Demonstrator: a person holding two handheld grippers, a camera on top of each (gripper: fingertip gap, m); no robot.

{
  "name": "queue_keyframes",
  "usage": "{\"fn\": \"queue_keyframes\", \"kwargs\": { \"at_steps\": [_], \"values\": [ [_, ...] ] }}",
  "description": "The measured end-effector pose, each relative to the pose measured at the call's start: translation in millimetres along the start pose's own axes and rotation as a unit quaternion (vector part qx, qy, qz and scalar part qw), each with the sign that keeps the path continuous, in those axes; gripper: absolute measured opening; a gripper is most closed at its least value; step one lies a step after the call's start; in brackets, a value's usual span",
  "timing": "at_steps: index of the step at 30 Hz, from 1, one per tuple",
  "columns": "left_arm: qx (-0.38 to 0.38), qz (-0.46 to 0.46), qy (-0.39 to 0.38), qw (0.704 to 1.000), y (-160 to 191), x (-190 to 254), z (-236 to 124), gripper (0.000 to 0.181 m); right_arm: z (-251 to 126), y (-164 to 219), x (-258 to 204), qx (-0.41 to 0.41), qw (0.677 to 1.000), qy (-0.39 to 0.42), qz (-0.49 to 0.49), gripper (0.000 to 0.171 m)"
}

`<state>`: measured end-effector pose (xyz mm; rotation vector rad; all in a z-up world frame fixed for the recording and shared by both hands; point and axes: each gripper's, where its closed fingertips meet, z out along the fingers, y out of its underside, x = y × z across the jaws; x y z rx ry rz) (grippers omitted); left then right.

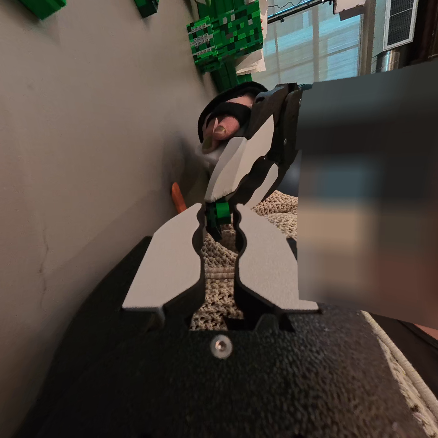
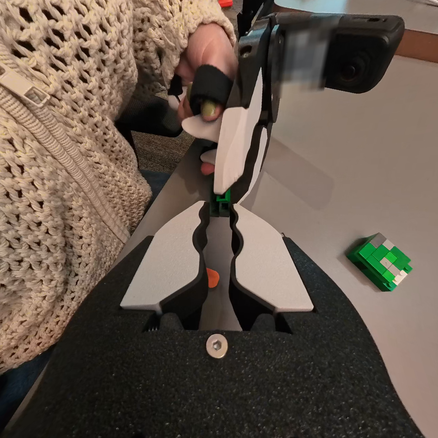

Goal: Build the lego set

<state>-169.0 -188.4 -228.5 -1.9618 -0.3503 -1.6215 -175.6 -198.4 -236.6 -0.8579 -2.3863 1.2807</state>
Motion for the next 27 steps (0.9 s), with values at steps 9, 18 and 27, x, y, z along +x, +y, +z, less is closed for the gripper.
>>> {"fn": "queue_keyframes", "kwargs": {
  "at_steps": [9, 18, 27],
  "values": [
    [-0.004, -0.002, -0.010, 1.000, 0.9, -3.3, -0.5, 0.019, 1.3, 0.7, -1.0, -0.004, 1.000, 0.003, -0.012, 0.015],
    [0.006, -0.018, -0.008, 1.000, 2.0, -7.5, -1.7, 0.018, 5.1, 4.3, -2.1, -0.017, 0.999, 0.017, -0.047, 0.016],
    [0.012, 0.016, -0.021, 1.000, -1.9, -6.5, -2.4, 0.018, 3.4, 2.2, 1.6, -0.005, 0.999, 0.027, -0.041, 0.015]
  ]
}}
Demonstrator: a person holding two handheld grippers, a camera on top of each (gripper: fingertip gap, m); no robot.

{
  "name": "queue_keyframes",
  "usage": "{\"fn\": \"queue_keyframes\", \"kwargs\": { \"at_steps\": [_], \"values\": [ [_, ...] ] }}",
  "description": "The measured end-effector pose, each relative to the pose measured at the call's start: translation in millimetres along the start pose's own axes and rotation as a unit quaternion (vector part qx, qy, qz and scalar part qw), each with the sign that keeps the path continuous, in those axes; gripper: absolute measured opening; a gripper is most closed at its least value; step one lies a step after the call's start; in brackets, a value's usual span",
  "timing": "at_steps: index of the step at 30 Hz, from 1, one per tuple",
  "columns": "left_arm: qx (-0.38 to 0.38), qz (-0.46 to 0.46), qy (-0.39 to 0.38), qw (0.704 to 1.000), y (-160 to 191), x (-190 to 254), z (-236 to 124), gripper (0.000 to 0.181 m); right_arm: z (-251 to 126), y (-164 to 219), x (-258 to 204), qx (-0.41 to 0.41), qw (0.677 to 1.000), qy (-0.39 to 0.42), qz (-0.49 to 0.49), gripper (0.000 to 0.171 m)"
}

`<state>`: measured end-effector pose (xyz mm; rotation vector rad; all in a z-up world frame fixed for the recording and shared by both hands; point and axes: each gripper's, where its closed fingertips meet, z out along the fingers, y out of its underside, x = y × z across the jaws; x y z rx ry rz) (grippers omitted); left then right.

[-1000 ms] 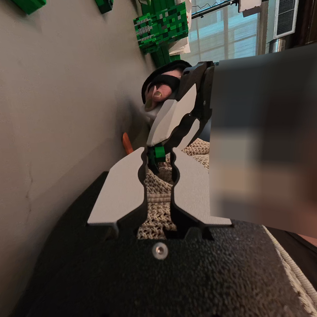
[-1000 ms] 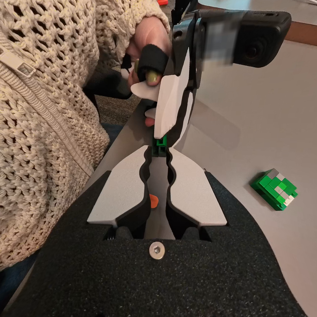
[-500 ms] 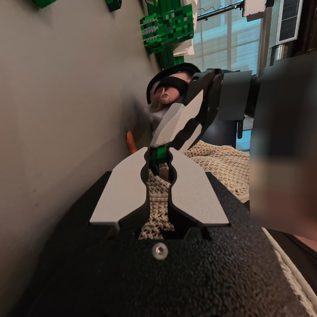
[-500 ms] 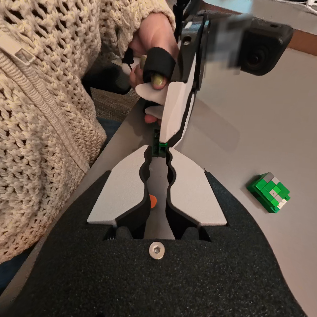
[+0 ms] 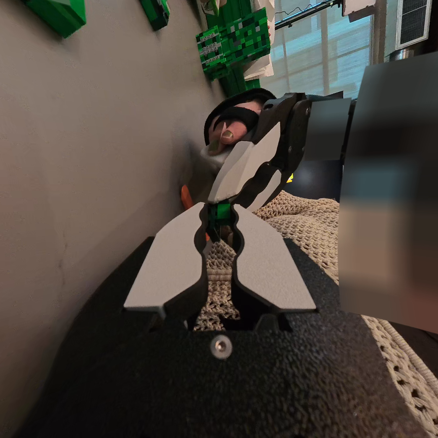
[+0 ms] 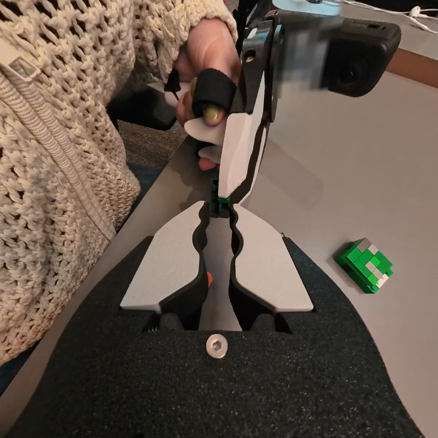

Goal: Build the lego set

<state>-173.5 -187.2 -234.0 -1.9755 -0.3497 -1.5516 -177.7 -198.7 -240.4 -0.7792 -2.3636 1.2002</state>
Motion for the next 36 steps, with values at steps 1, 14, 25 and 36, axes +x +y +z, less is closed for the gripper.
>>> {"fn": "queue_keyframes", "kwargs": {
  "at_steps": [1, 14, 25, 36],
  "values": [
    [0.001, 0.002, 0.000, 1.000, 0, 0, 0, 0.018, 0, 0, 0, 0.000, 1.000, 0.001, -0.001, 0.015],
    [0.022, 0.002, 0.014, 1.000, -5, 2, -2, 0.018, -1, -2, 3, 0.007, 0.999, 0.031, -0.040, 0.016],
    [0.030, 0.049, 0.004, 0.998, -10, 7, -4, 0.018, -4, -8, 6, 0.036, 0.997, 0.044, -0.045, 0.016],
    [0.052, 0.150, -0.007, 0.987, -25, 20, -3, 0.018, -21, -10, 21, 0.081, 0.993, 0.083, -0.028, 0.017]
  ]
}}
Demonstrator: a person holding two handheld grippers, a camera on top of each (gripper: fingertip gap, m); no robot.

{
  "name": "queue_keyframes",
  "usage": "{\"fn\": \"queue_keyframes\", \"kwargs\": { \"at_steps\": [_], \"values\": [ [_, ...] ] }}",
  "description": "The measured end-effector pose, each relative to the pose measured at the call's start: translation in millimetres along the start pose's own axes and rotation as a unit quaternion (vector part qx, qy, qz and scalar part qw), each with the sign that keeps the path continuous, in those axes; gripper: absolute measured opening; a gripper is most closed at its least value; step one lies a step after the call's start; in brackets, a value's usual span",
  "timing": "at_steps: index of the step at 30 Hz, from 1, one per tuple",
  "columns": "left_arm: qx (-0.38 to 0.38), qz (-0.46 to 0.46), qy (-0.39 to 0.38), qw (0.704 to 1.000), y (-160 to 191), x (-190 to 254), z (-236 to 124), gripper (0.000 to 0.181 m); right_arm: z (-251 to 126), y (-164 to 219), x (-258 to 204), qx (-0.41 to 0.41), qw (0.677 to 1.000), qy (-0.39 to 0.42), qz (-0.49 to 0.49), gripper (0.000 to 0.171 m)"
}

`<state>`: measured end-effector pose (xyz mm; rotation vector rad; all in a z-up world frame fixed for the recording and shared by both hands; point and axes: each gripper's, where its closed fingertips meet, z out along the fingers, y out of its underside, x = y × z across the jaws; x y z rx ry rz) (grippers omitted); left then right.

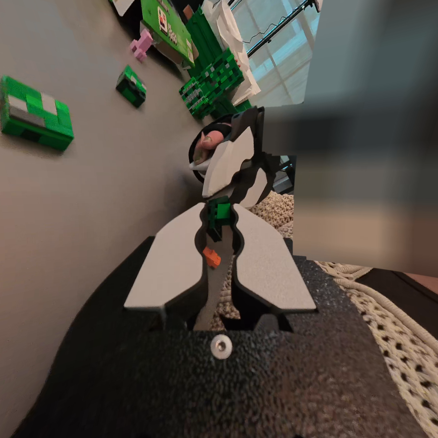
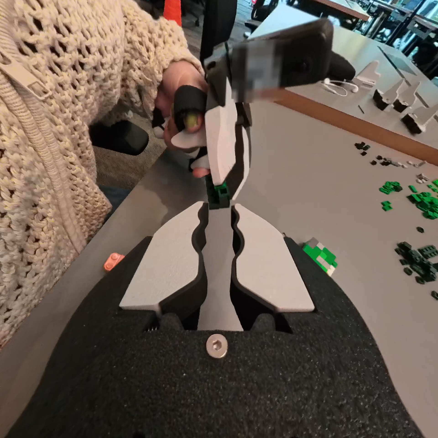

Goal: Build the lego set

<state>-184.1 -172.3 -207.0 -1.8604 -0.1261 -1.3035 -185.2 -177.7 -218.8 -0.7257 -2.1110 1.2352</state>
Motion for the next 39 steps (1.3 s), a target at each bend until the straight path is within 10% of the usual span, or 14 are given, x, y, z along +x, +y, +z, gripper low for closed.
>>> {"fn": "queue_keyframes", "kwargs": {
  "at_steps": [14, 39],
  "values": [
    [-0.041, 0.284, -0.107, 0.952, -12, 1, 12, 0.018, -20, -13, 9, 0.133, 0.934, -0.125, 0.307, 0.032],
    [-0.034, 0.317, -0.051, 0.946, -1, 21, 12, 0.016, -19, -18, -7, 0.122, 0.978, -0.097, 0.136, 0.016]
  ]
}}
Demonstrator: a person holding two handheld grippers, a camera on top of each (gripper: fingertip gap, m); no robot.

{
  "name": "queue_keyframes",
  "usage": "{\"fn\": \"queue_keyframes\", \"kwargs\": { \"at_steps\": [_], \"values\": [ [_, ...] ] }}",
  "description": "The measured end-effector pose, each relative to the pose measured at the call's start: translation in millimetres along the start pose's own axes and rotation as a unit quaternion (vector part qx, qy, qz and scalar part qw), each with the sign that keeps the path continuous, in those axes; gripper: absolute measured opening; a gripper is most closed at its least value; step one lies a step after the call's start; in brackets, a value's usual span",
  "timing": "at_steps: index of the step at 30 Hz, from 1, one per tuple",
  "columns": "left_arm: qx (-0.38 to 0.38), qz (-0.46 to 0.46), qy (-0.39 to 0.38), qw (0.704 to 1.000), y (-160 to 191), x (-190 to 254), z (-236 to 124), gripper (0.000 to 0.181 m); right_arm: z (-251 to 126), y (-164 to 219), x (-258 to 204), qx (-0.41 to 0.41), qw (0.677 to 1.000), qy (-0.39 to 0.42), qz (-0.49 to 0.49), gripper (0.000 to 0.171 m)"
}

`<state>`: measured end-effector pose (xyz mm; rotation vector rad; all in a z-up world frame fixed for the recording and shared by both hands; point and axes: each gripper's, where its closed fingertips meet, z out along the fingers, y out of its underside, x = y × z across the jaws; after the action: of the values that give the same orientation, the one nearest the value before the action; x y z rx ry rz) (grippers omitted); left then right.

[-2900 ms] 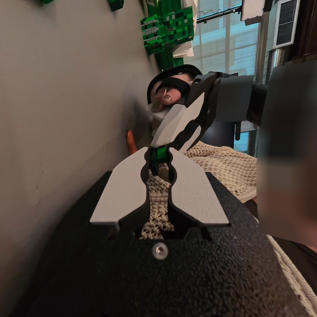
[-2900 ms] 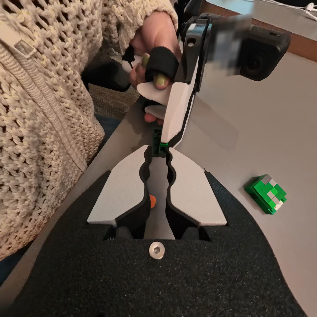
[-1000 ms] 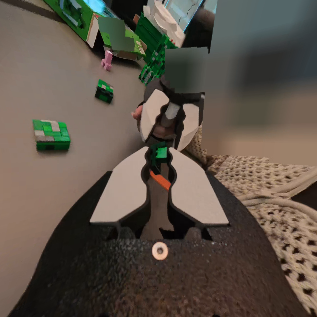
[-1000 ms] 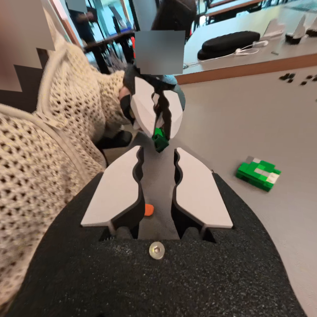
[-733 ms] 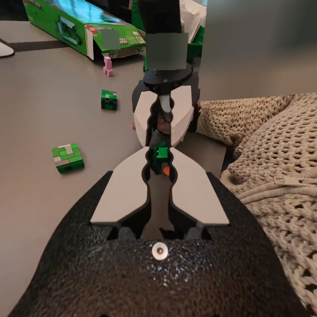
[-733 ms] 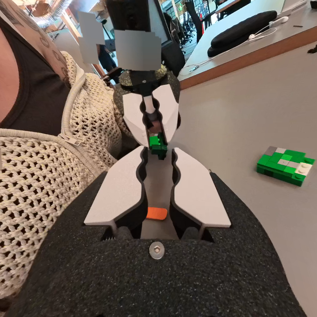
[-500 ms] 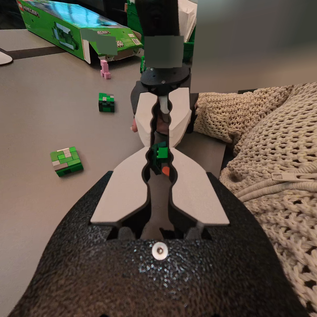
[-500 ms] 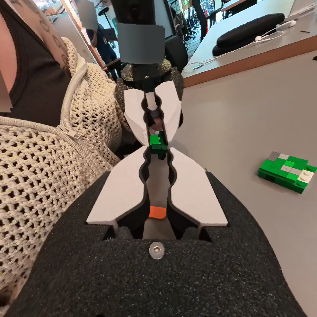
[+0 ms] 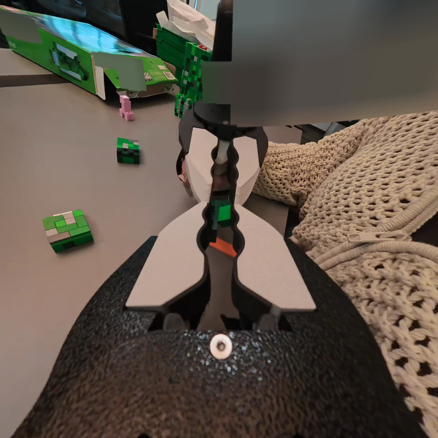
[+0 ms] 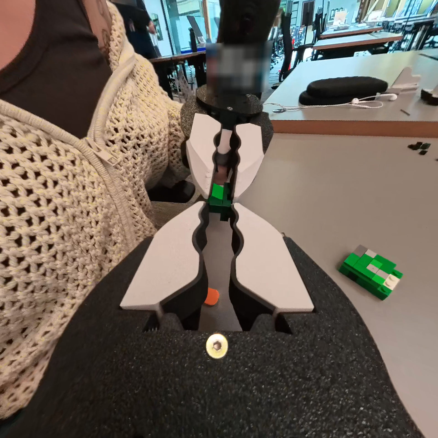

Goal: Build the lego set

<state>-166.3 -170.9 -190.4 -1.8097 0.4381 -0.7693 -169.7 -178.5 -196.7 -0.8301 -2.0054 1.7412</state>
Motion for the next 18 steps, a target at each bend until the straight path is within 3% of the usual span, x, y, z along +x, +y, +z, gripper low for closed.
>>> {"fn": "queue_keyframes", "kwargs": {
  "at_steps": [13, 14, 18],
  "values": [
    [-0.007, 0.098, -0.051, 0.994, -3, -7, -3, 0.016, 4, -2, 9, 0.022, 0.999, 0.032, 0.003, 0.016],
    [0.003, 0.105, -0.042, 0.994, -7, -3, -3, 0.000, 4, -3, 14, 0.024, 0.998, 0.051, 0.003, 0.016],
    [-0.021, 0.141, -0.052, 0.988, -2, -2, 6, 0.000, 16, 6, 6, 0.010, 0.999, 0.038, -0.023, 0.016]
  ]
}}
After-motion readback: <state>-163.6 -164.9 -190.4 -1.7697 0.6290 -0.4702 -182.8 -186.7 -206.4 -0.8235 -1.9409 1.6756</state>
